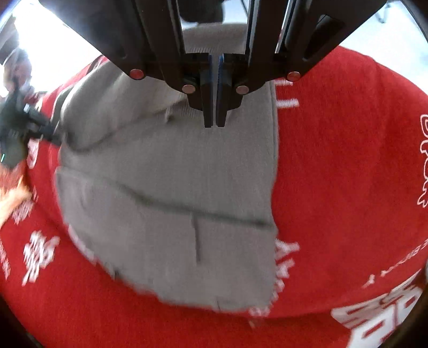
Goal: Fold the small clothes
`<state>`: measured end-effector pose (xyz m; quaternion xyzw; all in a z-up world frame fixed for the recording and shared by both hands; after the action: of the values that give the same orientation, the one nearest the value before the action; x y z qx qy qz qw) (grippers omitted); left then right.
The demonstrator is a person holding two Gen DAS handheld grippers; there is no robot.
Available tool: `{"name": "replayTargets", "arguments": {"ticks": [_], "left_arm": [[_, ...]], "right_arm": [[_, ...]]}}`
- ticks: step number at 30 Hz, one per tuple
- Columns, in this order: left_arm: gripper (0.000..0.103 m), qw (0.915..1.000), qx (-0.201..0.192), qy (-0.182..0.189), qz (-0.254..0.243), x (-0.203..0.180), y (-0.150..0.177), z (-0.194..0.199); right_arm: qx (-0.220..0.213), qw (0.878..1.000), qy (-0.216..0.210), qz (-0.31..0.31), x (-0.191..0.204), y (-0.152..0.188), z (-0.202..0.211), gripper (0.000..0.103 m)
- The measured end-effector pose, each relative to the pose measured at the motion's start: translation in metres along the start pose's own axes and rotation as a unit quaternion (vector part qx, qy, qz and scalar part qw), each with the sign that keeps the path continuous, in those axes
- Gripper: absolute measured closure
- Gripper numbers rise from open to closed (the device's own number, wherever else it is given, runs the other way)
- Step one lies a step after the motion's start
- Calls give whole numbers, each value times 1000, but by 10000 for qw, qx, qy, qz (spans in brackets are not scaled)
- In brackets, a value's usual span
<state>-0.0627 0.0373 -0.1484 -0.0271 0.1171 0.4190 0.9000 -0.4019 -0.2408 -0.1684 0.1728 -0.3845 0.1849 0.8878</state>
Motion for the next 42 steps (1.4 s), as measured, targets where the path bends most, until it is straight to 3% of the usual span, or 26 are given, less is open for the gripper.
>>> {"name": "replayTargets", "arguments": {"ticks": [3, 4, 5, 7, 8, 13, 15, 23, 26, 31, 32, 37, 38, 40, 41, 42], "left_arm": [[102, 9990, 319, -221, -202, -5, 11, -10], [102, 9986, 410, -273, -210, -7, 14, -13], [99, 9983, 447, -306, -191, -7, 16, -14], [43, 9980, 517, -345, -69, -7, 18, -15], [0, 9979, 498, -414, 32, -7, 18, -14], [1, 9975, 295, -637, 18, -9, 18, -5], [1, 9971, 281, -697, -90, -11, 16, -6], [1, 9938, 823, -571, -482, 11, 16, -35], [12, 9921, 1030, -415, -587, 16, 16, -41], [20, 9869, 1230, -187, -1023, 8, 19, -43], [31, 9863, 1243, -101, -1083, 4, 19, -43], [41, 9862, 1279, -16, -1047, 4, 16, -43], [46, 9863, 1289, -18, -1028, 6, 16, -42], [67, 9864, 1273, 1, -1043, 12, 15, -38], [83, 9860, 1279, 13, -1072, 12, 18, -39], [89, 9860, 1265, 89, -1081, 13, 18, -36]], "right_arm": [[296, 9989, 345, 102, -2, -2, -6, 88], [361, 9982, 457, 152, -2, -2, -7, 75], [417, 9973, 572, 215, -2, -2, -6, 54], [451, 9965, 629, 323, 1, -4, -5, 41], [485, 9953, 717, 425, 5, -5, -4, 41], [519, 9878, 1203, 837, 15, -12, -3, 41], [527, 9797, 1565, 1136, 23, -16, -6, 41], [601, 9549, 2377, 1673, 30, -16, -29, 41], [492, 9489, 2612, 1704, 32, -12, -33, 41], [401, 9402, 2915, 1713, 40, -9, -42, 41], [397, 9385, 2961, 1730, 42, -7, -44, 41], [519, 9171, 3408, 2004, 52, -2, -55, 43], [576, 9101, 3519, 2112, 54, 0, -59, 48], [624, 9002, 3671, 2259, 58, 4, -63, 60], [639, 8956, 3729, 2343, 60, 6, -64, 79], [645, 8959, 3708, 2359, 62, 6, -63, 94]]}}
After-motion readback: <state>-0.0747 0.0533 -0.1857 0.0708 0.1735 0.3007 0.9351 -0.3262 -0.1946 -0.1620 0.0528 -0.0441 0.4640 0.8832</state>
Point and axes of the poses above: each gripper's, at about its wrist camera, not at the fingertips, and z roughly against the way its jaws point, x to its left, y to its underside, the point moved 1 cm from there along -z, roughly the way its jaws point, and after that the axes turned 7 degrees about z, right-handed, at the moved point
